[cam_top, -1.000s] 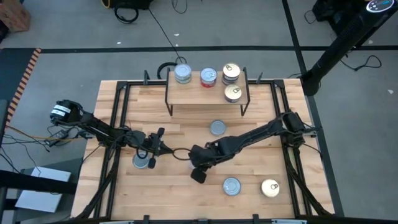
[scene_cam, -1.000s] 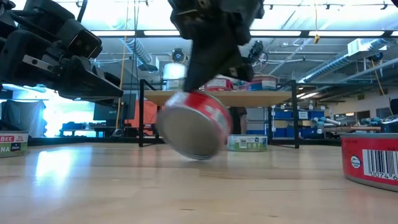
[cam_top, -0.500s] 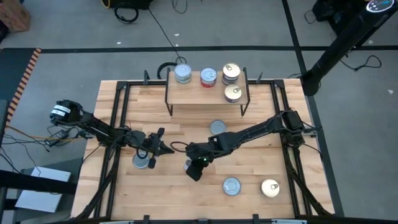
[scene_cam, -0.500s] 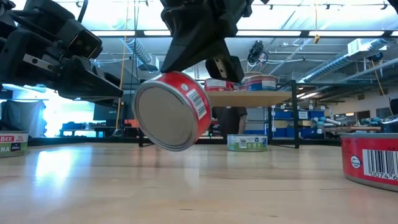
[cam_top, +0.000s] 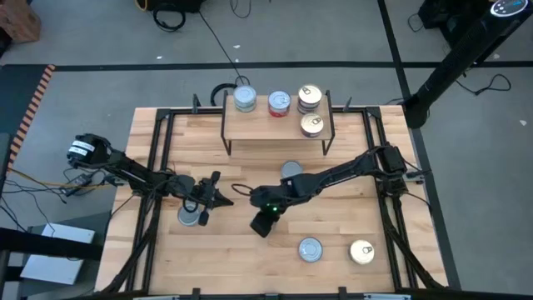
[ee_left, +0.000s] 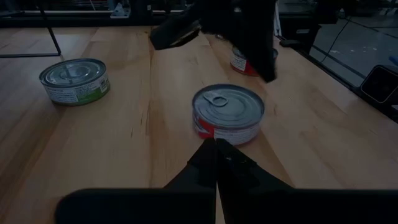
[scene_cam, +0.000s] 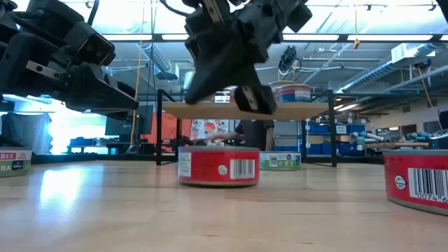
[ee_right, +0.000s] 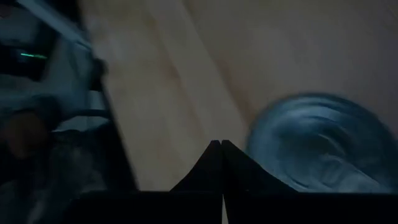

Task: Stack canned seafood by type on shelf
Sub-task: Put the red tuna can on the shelf aligned with the red tuna cans

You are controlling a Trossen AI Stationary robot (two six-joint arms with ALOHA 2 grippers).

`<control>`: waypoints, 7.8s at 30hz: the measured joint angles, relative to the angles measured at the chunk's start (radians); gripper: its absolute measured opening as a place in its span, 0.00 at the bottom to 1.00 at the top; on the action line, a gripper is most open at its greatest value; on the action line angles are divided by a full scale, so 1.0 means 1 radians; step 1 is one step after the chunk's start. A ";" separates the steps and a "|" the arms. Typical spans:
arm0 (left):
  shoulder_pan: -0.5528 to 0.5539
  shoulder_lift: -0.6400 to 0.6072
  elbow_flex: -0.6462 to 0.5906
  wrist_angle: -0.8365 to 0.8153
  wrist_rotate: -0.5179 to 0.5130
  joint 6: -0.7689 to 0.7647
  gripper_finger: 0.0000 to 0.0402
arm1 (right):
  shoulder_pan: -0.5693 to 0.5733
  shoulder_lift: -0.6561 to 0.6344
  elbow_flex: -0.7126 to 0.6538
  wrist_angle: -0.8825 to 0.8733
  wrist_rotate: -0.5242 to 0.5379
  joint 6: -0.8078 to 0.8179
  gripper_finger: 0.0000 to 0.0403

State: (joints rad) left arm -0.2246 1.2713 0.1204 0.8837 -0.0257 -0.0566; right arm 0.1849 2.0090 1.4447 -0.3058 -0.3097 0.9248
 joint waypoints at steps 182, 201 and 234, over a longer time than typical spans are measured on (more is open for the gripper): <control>0.000 0.000 0.000 -0.015 0.000 0.000 0.01 | 0.115 -0.031 0.055 -0.480 0.682 -0.184 0.58; 0.000 0.000 0.000 -0.015 0.000 0.000 0.01 | 0.111 -0.031 0.070 -0.487 0.686 -0.380 0.36; 0.000 0.000 0.000 -0.015 -0.045 -0.039 0.01 | 0.088 -0.032 0.181 -0.468 0.701 -0.497 0.10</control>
State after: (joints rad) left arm -0.2245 1.2716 0.1204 0.8684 -0.0703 -0.0960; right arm 0.2728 1.9766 1.6256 -0.7741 0.3918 0.4274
